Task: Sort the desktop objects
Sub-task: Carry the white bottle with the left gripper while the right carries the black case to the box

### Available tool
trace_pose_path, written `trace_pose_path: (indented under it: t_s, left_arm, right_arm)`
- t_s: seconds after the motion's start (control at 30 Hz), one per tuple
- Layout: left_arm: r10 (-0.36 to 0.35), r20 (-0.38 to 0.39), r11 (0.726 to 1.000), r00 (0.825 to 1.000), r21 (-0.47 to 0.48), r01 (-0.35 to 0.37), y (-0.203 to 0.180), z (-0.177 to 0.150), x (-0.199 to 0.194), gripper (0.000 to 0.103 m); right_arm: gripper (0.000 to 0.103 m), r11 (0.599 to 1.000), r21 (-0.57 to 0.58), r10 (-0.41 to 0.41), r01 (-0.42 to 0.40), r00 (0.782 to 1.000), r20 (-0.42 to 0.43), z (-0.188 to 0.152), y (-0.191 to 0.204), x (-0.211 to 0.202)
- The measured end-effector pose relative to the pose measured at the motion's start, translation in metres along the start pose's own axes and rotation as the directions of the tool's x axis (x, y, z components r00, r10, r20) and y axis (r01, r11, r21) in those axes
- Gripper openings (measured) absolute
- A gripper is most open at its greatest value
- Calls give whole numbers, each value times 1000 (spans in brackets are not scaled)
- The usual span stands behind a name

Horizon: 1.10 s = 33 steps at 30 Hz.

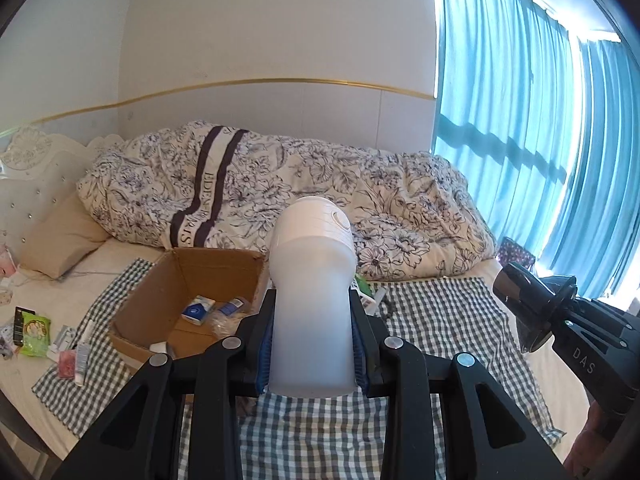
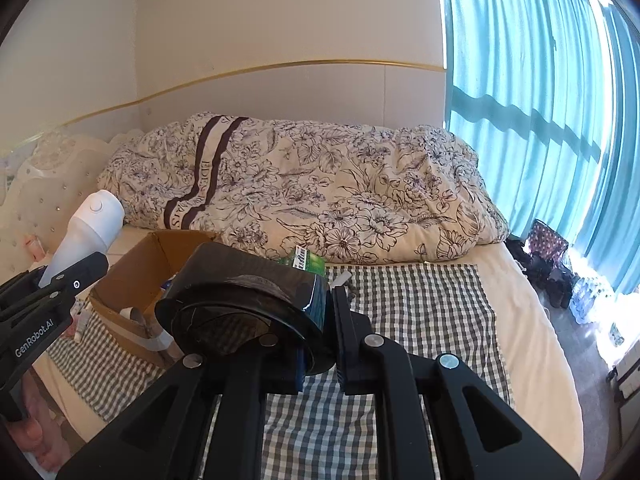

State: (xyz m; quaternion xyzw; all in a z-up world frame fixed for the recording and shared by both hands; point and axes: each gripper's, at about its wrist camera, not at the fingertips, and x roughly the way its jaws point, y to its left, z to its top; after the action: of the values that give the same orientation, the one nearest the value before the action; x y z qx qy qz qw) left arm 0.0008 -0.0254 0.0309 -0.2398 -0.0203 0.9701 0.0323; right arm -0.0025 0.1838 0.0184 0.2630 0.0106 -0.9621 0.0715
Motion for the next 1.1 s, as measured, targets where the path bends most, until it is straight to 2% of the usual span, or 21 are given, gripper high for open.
trace_pose_path:
  t_s: [0.37,1.1]
  left_arm:
    - [36,30,999,999,0,-36,25,3,-19,32]
    - [172,44,984,984,-62,-169,116,19,-25,32]
  right_arm:
    - [10,999,-28,33,-32,999,19,7,31,-5]
    - [10,986,-91,148,-142,988,53,44,132,14]
